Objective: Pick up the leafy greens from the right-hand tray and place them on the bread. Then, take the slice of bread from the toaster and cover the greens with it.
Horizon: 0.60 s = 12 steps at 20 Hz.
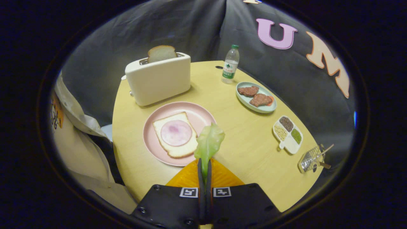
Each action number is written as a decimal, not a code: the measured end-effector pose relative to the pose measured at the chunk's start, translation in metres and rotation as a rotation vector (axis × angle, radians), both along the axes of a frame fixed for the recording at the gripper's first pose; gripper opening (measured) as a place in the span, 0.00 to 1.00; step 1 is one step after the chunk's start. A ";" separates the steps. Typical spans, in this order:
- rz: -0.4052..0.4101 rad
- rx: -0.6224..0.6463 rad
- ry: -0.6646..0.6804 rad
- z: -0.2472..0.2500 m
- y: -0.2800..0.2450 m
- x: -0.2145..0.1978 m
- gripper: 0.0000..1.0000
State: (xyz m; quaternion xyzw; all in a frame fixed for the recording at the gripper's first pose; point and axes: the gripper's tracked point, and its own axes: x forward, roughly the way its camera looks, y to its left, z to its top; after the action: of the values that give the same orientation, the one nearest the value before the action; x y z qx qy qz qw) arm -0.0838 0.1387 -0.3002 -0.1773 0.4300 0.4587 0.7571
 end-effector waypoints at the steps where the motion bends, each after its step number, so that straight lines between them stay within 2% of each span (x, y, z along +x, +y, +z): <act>1: 0.009 0.007 -0.002 0.001 0.009 0.002 0.03; 12: 0.154 0.057 0.007 -0.011 0.092 -0.003 0.04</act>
State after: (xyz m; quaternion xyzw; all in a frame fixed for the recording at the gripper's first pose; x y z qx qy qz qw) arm -0.0872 0.2305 -0.3110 -0.1865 0.4044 0.5283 0.7229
